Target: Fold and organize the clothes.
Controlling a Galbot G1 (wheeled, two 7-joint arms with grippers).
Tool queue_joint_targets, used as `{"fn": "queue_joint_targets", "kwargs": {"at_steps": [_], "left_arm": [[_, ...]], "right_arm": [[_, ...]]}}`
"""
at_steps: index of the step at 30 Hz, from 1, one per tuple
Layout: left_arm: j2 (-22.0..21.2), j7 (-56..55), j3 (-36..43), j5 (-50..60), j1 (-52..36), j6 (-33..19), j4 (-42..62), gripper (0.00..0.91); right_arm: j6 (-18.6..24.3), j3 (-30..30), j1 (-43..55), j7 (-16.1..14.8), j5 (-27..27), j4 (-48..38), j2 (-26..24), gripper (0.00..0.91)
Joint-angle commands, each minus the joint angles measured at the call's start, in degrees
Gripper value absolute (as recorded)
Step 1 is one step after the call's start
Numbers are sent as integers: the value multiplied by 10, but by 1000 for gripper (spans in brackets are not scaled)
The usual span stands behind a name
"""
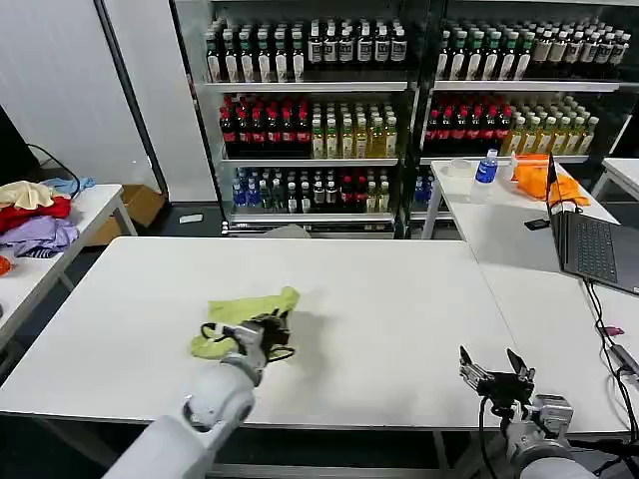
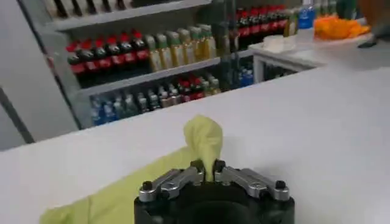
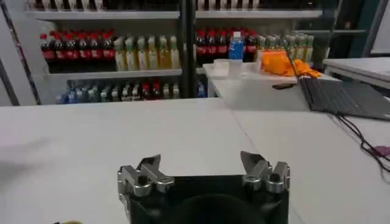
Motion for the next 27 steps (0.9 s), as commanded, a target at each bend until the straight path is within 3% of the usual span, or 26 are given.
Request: {"fn": "queue_joint_targets", "kwargs": {"at_steps": [1, 5, 9, 16, 23, 27], "left_arm": [[-162, -25, 96, -17, -117, -9, 131, 907], [-171, -11, 92, 9, -113, -59, 138, 907], [-140, -2, 82, -39, -78, -98, 69, 907], [-79, -4, -15, -131, 13, -105, -76, 907], [15, -6, -138, -111, 101, -106, -109, 907], [30, -6, -179, -100, 145, -106, -122, 907]], "right_arm": [[-3, 1, 6, -4, 0, -4, -3, 907], [-5, -4, 19, -11, 0, -6, -7, 907], [-7, -21, 49, -12, 2, -15, -14, 907], [-2, -105, 161, -3, 42, -71, -13, 907], [-22, -234, 321, 16, 93, -186, 32, 907], [-34, -266, 389, 28, 125, -258, 62, 907]]}}
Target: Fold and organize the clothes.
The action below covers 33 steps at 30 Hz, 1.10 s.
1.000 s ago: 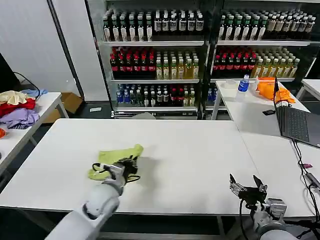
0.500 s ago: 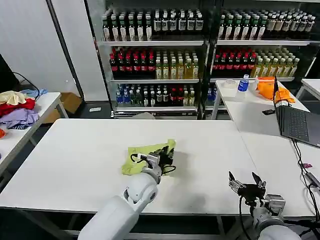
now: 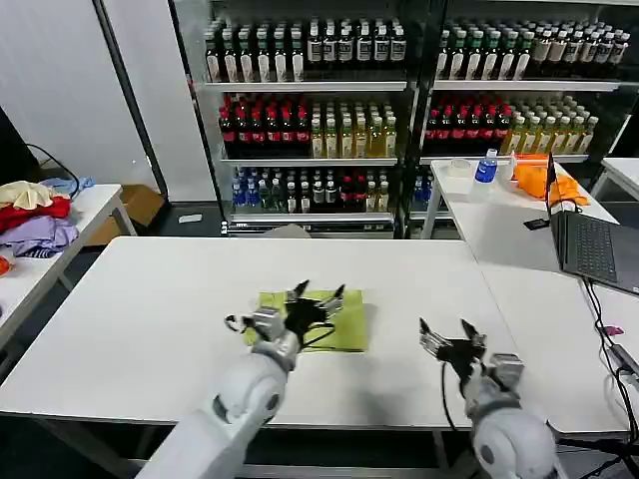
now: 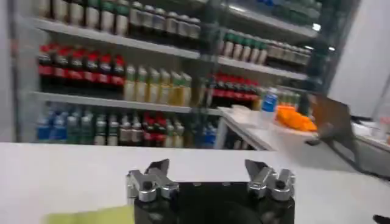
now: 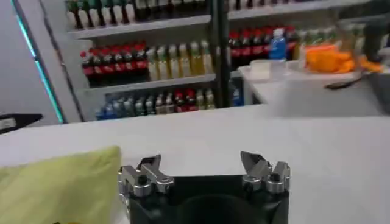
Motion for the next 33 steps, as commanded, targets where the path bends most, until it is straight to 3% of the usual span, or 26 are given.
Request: {"fn": "queue_joint_targets", "kwargs": {"at_steps": [1, 12, 18, 19, 20, 21, 22, 23, 33], "left_arm": [[85, 2, -157, -13, 141, -16, -83, 907], [75, 1, -191, -12, 186, -14, -109, 907], [67, 0, -191, -12, 193, -10, -116, 907], [65, 0, -191, -12, 194, -8, -118, 907], [64, -1, -190, -12, 195, -7, -118, 907], [63, -1, -190, -12, 196, -6, -120, 907], [63, -1, -190, -11, 197, -5, -121, 907], [63, -1, -190, -11, 199, -5, -122, 907], [65, -1, -196, -11, 211, -4, -134, 907]], "right_arm": [[-21, -153, 234, 23, 79, -188, 64, 907], [-26, -180, 294, 25, 118, -329, 122, 907], [-26, -164, 315, 43, 170, -388, 153, 907], [-25, -164, 317, 46, 179, -394, 158, 856], [-23, -163, 318, 49, 186, -399, 163, 736], [-23, -163, 318, 49, 186, -399, 163, 343], [-14, -163, 320, 49, 189, -406, 170, 50], [-12, -163, 321, 50, 191, -407, 171, 0], [-4, -160, 325, 51, 193, -417, 166, 0]]}}
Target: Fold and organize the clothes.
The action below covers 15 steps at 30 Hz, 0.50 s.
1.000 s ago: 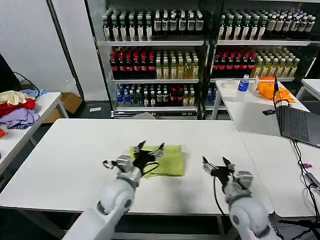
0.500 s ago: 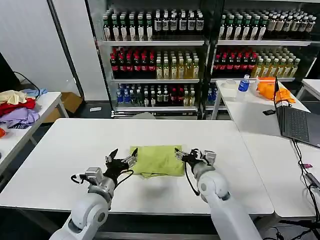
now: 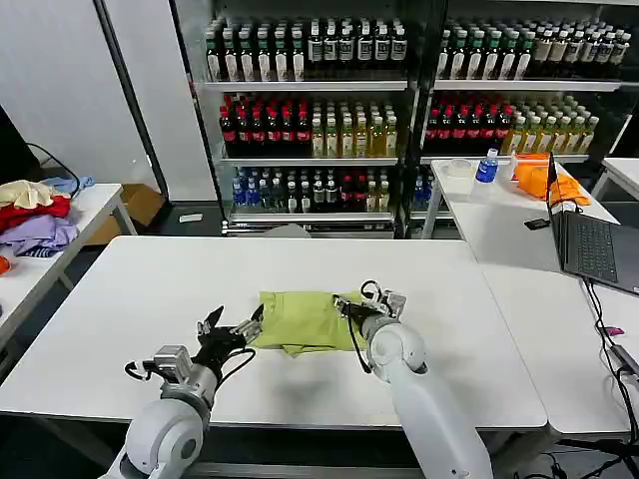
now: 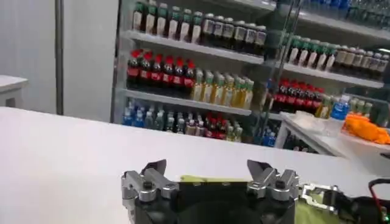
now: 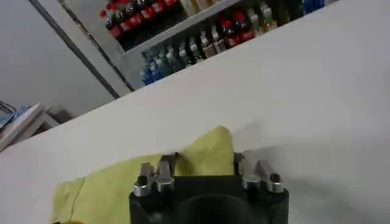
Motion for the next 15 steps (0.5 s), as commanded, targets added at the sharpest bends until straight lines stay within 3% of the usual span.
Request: {"fn": "queue_joint_targets", "kwargs": {"at_steps": [1, 12, 15], "left_arm": [[1, 1, -11, 0, 19, 0, -13, 907], [-4, 2, -10, 5, 32, 2, -23, 907], [-5, 3, -9, 6, 37, 2, -26, 907]], "right_arm": [[8, -4, 28, 6, 19, -54, 14, 0], [-1, 15, 41, -15, -62, -56, -52, 0], [0, 25, 39, -34, -84, -52, -74, 0]]}}
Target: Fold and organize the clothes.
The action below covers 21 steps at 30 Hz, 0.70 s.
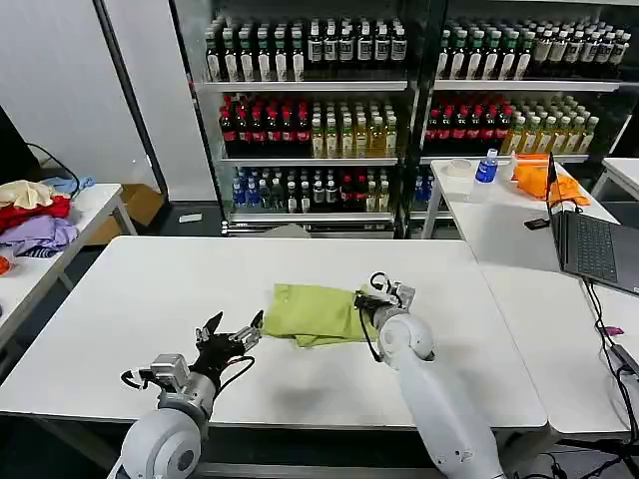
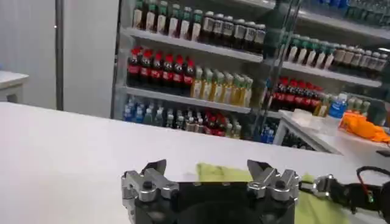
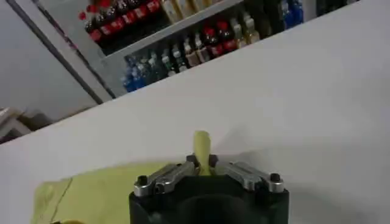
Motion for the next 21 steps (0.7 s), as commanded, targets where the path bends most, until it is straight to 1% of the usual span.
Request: {"fn": "queue_joint_targets", "kwargs": {"at_steps": [1, 2, 3, 4, 5, 6, 7, 9, 11, 12, 13, 15, 17, 18, 19, 21], "left_arm": [[-2, 1, -2, 3, 12, 0, -7, 907], [-2, 1, -2, 4, 13, 0, -7, 907], [-4, 2, -1, 6, 14, 0, -8, 907], [-5, 1, 0, 7, 14, 0, -8, 907], [-6, 1, 1, 8, 14, 0, -9, 907], [-7, 1, 2, 9, 15, 0, -11, 907], [-8, 1, 2, 10, 15, 0, -12, 907], [-8, 2, 3, 15, 18, 0, -16, 907], [-7, 3, 2, 21, 23, -1, -20, 907], [-6, 4, 1, 25, 27, -1, -24, 907], [-6, 5, 1, 29, 30, -2, -26, 907], [-6, 7, -1, 39, 42, -4, -33, 907], [-6, 9, -2, 49, 52, -6, -40, 907], [-6, 9, -3, 52, 57, -7, -44, 907], [-6, 10, -4, 58, 61, -7, -48, 907], [-5, 12, -5, 71, 68, -10, -54, 907]], "right_arm": [[-1, 17, 9, -35, -69, -9, -57, 0], [1, 18, 10, -39, -74, -10, -57, 0], [10, 19, 10, -55, -95, -13, -57, 373], [17, 19, 9, -66, -104, -12, -58, 907], [40, 17, 7, -79, -122, -11, -58, 907], [67, 14, 3, -88, -145, -8, -59, 907], [94, 11, -1, -94, -156, -1, -60, 907], [167, 3, -28, -111, -230, 33, -72, 907], [205, 2, -52, -118, -272, 71, -87, 907], [215, 4, -59, -121, -284, 83, -93, 907], [245, 9, -76, -122, -308, 113, -107, 907], [266, 25, -122, -123, -331, 154, -123, 907], [272, 45, -176, -119, -342, 200, -138, 907], [275, 57, -196, -118, -344, 221, -141, 907], [275, 78, -245, -117, -340, 257, -149, 907], [283, 120, -310, -121, -330, 323, -154, 907]]}}
